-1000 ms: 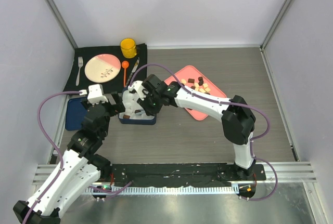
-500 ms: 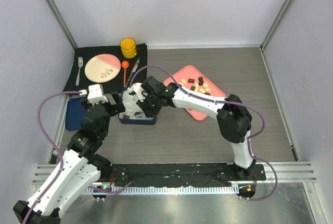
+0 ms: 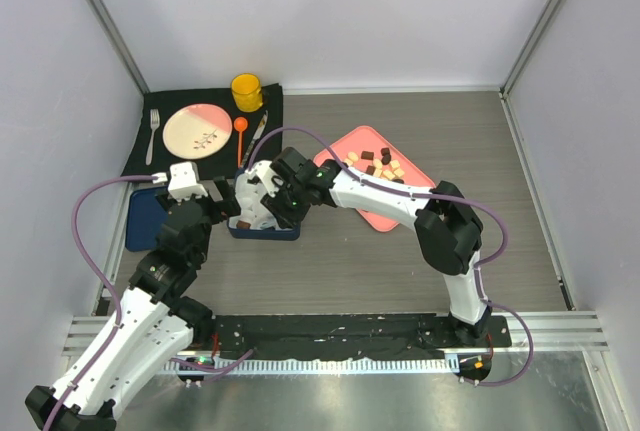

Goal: Pack the chocolate

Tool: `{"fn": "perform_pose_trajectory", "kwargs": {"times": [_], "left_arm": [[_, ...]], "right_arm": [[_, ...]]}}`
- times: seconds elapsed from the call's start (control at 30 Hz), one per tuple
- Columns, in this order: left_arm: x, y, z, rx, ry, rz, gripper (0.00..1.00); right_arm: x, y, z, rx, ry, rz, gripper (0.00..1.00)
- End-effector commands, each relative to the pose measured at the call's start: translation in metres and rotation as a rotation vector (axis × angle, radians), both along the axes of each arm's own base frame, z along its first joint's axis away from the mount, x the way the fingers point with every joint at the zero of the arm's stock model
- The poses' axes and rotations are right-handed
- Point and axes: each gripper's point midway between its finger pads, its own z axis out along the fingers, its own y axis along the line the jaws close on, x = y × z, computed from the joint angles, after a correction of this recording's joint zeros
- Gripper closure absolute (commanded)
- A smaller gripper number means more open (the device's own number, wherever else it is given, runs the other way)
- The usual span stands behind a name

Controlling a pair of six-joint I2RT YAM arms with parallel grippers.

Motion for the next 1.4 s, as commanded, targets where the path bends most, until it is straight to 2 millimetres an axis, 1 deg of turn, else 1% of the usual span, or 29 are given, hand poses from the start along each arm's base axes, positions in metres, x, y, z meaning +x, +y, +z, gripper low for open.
{"fn": "perform_pose_trajectory", "kwargs": {"times": [0.0, 0.1, 0.3, 0.33, 0.4, 0.43, 0.47, 0.53, 0.57, 0.63, 0.67, 0.73, 0.77, 0.83, 0.87, 0.9, 0.97, 1.0, 1.07, 1.1, 1.13, 1.17, 1.2, 1.27, 1.37], "left_arm": [[0.002, -0.001, 0.025, -0.044, -0.063, 0.005, 0.0], [0.002, -0.001, 0.025, -0.044, -0.063, 0.005, 0.0], [0.002, -0.001, 0.026, -0.045, -0.064, 0.003, 0.0], [0.002, -0.001, 0.026, -0.047, -0.067, 0.003, 0.0], [0.002, -0.001, 0.026, -0.047, -0.066, 0.002, 0.0], [0.002, -0.002, 0.026, -0.047, -0.066, 0.0, 0.0], [0.002, -0.001, 0.026, -0.049, -0.067, 0.002, 0.0], [0.001, -0.001, 0.027, -0.048, -0.068, 0.002, 0.0], [0.001, -0.001, 0.027, -0.048, -0.068, 0.0, 0.0], [0.001, -0.001, 0.027, -0.048, -0.068, 0.002, 0.0], [0.001, -0.001, 0.027, -0.049, -0.069, 0.0, 0.0], [0.001, -0.001, 0.027, -0.049, -0.071, 0.002, 0.0], [0.001, -0.001, 0.027, -0.05, -0.07, 0.0, 0.0], [0.0, -0.001, 0.028, -0.05, -0.072, 0.0, 0.0], [0.0, -0.001, 0.027, -0.051, -0.07, 0.001, 0.0], [0.0, -0.001, 0.027, -0.051, -0.07, -0.001, 0.0], [0.0, -0.001, 0.028, -0.054, -0.072, -0.001, 0.0], [0.0, -0.001, 0.027, -0.052, -0.07, -0.002, 0.0], [0.0, -0.002, 0.028, -0.054, -0.072, -0.002, 0.0], [0.0, -0.002, 0.027, -0.055, -0.07, -0.002, 0.0], [0.0, -0.002, 0.027, -0.054, -0.07, -0.005, 0.0], [0.001, -0.002, 0.028, -0.054, -0.07, -0.005, 0.0], [0.001, -0.002, 0.028, -0.054, -0.07, -0.005, 0.0], [0.001, -0.002, 0.027, -0.053, -0.069, -0.004, 0.0], [0.001, -0.002, 0.027, -0.052, -0.067, -0.005, 0.0]], "right_arm": [[0.005, 0.018, 0.035, 0.096, -0.046, 0.012, 0.62], [0.005, 0.02, 0.044, 0.116, -0.052, 0.01, 0.62], [0.009, 0.022, 0.08, 0.178, -0.101, -0.003, 0.63], [0.009, 0.021, 0.087, 0.189, -0.111, -0.007, 0.63], [0.012, 0.019, 0.094, 0.191, -0.135, -0.021, 0.66], [0.014, 0.017, 0.098, 0.192, -0.145, -0.03, 0.67], [0.018, 0.012, 0.105, 0.192, -0.169, -0.052, 0.69], [0.022, 0.006, 0.109, 0.187, -0.189, -0.07, 0.7], [0.026, -0.001, 0.114, 0.178, -0.209, -0.092, 0.71], [0.033, -0.014, 0.115, 0.156, -0.227, -0.127, 0.72], [0.038, -0.024, 0.119, 0.141, -0.249, -0.154, 0.72], [0.043, -0.039, 0.114, 0.105, -0.263, -0.18, 0.73], [0.054, -0.058, 0.112, 0.069, -0.283, -0.233, 0.73], [0.062, -0.075, 0.109, 0.05, -0.281, -0.269, 0.73], [0.068, -0.091, 0.101, 0.023, -0.271, -0.302, 0.73], [0.074, -0.103, 0.103, 0.016, -0.278, -0.33, 0.73], [0.079, -0.123, 0.093, -0.025, -0.269, -0.37, 0.73], [0.088, -0.139, 0.094, -0.036, -0.276, -0.411, 0.73], [0.092, -0.157, 0.086, -0.063, -0.265, -0.447, 0.73], [0.099, -0.169, 0.084, -0.07, -0.261, -0.48, 0.73], [0.101, -0.176, 0.082, -0.075, -0.257, -0.498, 0.73], [0.101, -0.182, 0.076, -0.089, -0.246, -0.512, 0.73], [0.105, -0.192, 0.073, -0.094, -0.236, -0.545, 0.73], [0.106, -0.201, 0.064, -0.109, -0.213, -0.578, 0.74], [0.105, -0.209, 0.056, -0.116, -0.184, -0.627, 0.74]]}}
